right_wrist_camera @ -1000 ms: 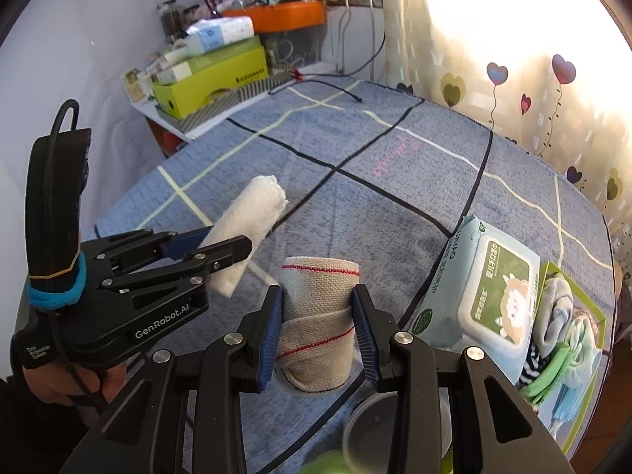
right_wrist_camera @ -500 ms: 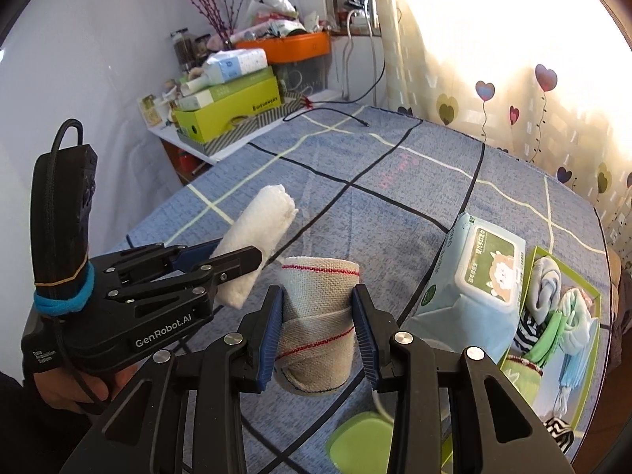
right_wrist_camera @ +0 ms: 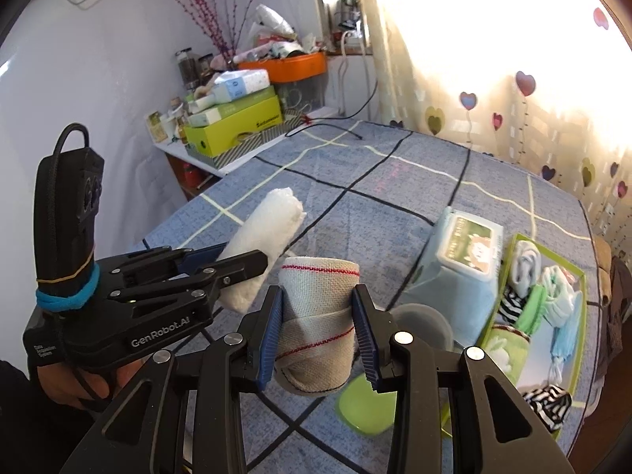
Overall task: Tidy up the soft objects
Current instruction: 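Lift the white cloth and beige sock and carry both toward the tray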
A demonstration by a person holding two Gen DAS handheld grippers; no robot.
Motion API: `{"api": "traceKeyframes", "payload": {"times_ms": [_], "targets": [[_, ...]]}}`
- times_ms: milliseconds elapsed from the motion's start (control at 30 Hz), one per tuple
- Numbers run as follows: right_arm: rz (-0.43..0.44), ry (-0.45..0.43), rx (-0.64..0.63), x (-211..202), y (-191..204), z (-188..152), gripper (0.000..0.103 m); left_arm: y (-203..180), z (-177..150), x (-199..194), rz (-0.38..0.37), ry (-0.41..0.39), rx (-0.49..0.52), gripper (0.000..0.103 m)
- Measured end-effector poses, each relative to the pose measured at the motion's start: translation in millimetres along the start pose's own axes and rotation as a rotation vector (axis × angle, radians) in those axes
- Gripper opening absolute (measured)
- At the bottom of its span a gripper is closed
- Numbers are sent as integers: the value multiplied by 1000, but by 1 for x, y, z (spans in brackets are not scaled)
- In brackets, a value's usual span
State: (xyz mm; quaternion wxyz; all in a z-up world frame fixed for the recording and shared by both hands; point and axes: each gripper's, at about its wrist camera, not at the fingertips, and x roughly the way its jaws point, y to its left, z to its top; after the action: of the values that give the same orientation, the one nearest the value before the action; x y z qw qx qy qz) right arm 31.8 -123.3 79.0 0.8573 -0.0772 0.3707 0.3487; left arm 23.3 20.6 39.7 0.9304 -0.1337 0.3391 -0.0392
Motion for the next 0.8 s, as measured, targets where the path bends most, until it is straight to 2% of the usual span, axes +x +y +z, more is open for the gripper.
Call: {"api": "traceKeyframes", "payload": {"times_ms": [333,800], "targets": [[-43,-58,57,-41,-23,-19,34,-43,-2,-10,-73,-2,75,26],[-110,-117,154,-75,-67,-38,34,-92,1,-2,-141,13,144,26]]}}
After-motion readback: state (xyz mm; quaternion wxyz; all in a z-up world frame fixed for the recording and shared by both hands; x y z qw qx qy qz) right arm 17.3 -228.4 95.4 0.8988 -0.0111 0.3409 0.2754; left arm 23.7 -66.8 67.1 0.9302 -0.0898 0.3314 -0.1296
